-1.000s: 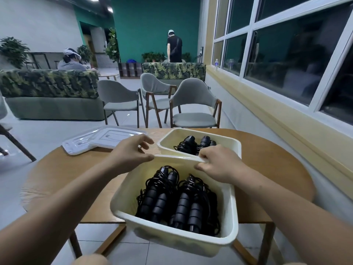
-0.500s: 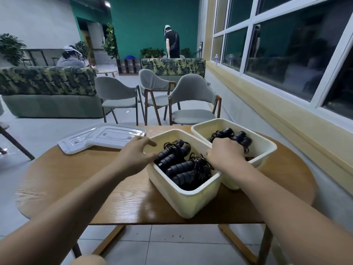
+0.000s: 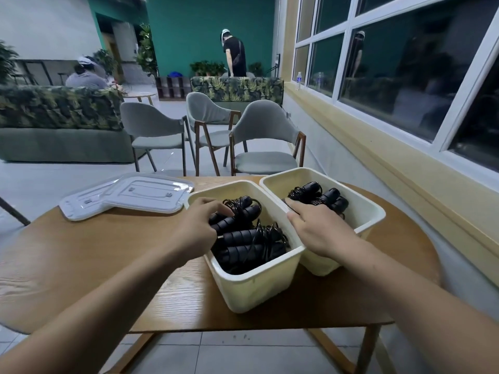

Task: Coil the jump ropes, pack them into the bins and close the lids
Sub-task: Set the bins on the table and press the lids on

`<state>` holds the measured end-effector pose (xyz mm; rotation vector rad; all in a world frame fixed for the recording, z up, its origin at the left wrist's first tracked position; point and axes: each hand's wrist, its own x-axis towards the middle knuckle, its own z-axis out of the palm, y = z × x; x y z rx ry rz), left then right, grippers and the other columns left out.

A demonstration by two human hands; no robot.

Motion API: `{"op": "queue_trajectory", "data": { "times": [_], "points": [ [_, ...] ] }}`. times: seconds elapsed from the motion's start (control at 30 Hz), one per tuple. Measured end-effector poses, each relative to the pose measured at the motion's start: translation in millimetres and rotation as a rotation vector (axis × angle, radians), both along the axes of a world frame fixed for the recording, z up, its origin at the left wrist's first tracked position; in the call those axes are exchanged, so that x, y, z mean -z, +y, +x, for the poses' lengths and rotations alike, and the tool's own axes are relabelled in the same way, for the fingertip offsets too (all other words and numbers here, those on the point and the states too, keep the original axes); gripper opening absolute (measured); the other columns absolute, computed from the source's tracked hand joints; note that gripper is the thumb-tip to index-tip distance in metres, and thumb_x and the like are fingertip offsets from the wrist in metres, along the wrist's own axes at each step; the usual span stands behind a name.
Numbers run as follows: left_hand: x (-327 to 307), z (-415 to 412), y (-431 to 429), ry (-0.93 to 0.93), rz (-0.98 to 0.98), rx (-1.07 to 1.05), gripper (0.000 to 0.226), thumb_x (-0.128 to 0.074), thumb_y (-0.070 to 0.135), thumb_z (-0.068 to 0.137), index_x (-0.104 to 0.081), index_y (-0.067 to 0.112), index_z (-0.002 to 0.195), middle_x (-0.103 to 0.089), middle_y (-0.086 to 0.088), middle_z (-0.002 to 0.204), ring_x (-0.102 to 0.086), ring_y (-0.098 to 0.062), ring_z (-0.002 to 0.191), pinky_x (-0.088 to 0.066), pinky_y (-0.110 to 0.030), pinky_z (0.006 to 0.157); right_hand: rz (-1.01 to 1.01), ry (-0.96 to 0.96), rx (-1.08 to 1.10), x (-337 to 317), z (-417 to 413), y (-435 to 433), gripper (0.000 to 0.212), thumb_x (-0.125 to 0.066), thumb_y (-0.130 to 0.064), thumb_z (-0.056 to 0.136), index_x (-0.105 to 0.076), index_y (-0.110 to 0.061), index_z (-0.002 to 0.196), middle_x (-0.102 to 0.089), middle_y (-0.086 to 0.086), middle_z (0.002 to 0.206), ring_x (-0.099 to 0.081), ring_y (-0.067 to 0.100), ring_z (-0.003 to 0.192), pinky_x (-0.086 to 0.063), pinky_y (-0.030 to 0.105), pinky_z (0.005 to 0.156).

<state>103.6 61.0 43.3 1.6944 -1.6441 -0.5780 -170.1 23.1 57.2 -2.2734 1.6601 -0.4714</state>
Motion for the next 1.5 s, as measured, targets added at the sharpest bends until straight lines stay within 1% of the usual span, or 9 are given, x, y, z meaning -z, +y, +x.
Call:
{"op": "queue_trajectory", "data": {
  "times": [0.03,0.13,0.4,0.53,0.8,1.0,1.1,1.33,1.5],
  "points": [
    [-1.8,3.6,-5.3,-0.006,0.016,0.004,0.072,-0.04,-0.022,0.076,-0.077,0.033,0.101,-0.051,0.013,0.132,-0.05,-0.019,0.124,-0.05,-0.035,0.1,0.006,-0.048,0.008,0.2,4.0,-1.8,0.046,-0.035,-0.04,0.11,-0.052,-0.037,0.153,-0.066,0.005,0.147,-0.059,0.037,0.134,-0.049,0.052,0.109],
    [-5.5,13.9,-22.7,-0.056,0.062,0.026,0.075,-0.039,-0.024,0.074,-0.078,0.035,0.098,-0.053,0.015,0.135,-0.051,-0.021,0.125,-0.053,-0.032,0.085,0.056,-0.109,0.053,-0.6,21.8,-9.2,0.056,-0.035,-0.027,0.108,-0.044,-0.041,0.162,-0.056,0.002,0.16,-0.056,0.033,0.138,-0.048,0.048,0.113],
    [-20.0,45.2,-82.5,-0.061,0.173,0.278,0.059,-0.058,-0.013,0.09,-0.079,0.041,0.1,-0.056,0.017,0.145,-0.052,-0.022,0.132,-0.054,-0.027,0.087,0.103,-0.103,0.219,3.7,64.6,-41.6,0.056,-0.037,-0.008,0.1,-0.043,-0.009,0.156,-0.058,0.022,0.146,-0.055,0.044,0.131,-0.049,0.048,0.098],
    [-23.0,52.4,-102.4,-0.09,0.169,0.299,0.059,-0.057,-0.014,0.087,-0.079,0.038,0.103,-0.056,0.013,0.147,-0.05,-0.024,0.137,-0.048,-0.042,0.107,0.085,-0.096,0.262,5.3,72.6,-56.7,0.048,-0.037,-0.016,0.104,-0.044,-0.008,0.151,-0.055,0.021,0.148,-0.052,0.044,0.135,-0.049,0.052,0.102],
    [-14.9,63.8,-111.7,-0.036,0.092,0.303,0.051,-0.061,-0.007,0.089,-0.078,0.039,0.104,-0.059,0.013,0.147,-0.046,-0.021,0.142,-0.037,-0.056,0.12,0.071,-0.011,0.176,9.2,62.0,-67.2,0.047,-0.038,-0.03,0.106,-0.043,-0.005,0.145,-0.06,0.025,0.142,-0.057,0.043,0.127,-0.044,0.047,0.089],
    [2.8,77.6,-105.1,0.19,-0.079,0.207,0.033,-0.062,0.015,0.103,-0.07,0.037,0.126,-0.064,0.013,0.138,-0.057,-0.007,0.129,-0.049,-0.036,0.104,0.046,0.077,0.105,8.6,43.3,-63.5,0.085,-0.036,-0.061,0.102,-0.017,-0.012,0.17,-0.055,0.016,0.155,-0.057,0.038,0.136,-0.051,0.055,0.106],
    [24.1,101.8,-114.6,0.302,-0.125,0.002,0.023,-0.055,0.034,0.109,-0.068,0.037,0.127,-0.069,0.012,0.131,-0.063,-0.012,0.123,-0.054,-0.04,0.102,0.042,0.075,0.085,8.2,41.0,-62.9,0.09,-0.035,-0.067,0.103,-0.011,-0.014,0.171,-0.053,0.015,0.159,-0.054,0.036,0.141,-0.049,0.055,0.11],
    [86.9,165.6,-144.0,-0.305,0.019,-0.223,0.035,-0.069,0.033,0.097,-0.068,0.022,0.13,-0.068,-0.003,0.135,-0.062,-0.025,0.126,-0.047,-0.04,0.103,0.042,0.062,0.097,9.7,46.0,-63.0,0.092,-0.039,-0.071,0.103,-0.011,-0.017,0.172,-0.052,0.016,0.158,-0.053,0.037,0.141,-0.049,0.056,0.11],
    [108.0,175.7,-148.7,-0.502,0.034,-0.245,0.017,-0.069,0.032,0.098,-0.072,0.022,0.111,-0.065,-0.004,0.119,-0.061,-0.03,0.115,-0.051,-0.043,0.092,0.038,0.071,0.12,13.2,46.5,-64.9,0.096,-0.037,-0.075,0.099,-0.009,-0.02,0.172,-0.049,0.015,0.161,-0.052,0.038,0.142,-0.049,0.057,0.11]
  ]
}}
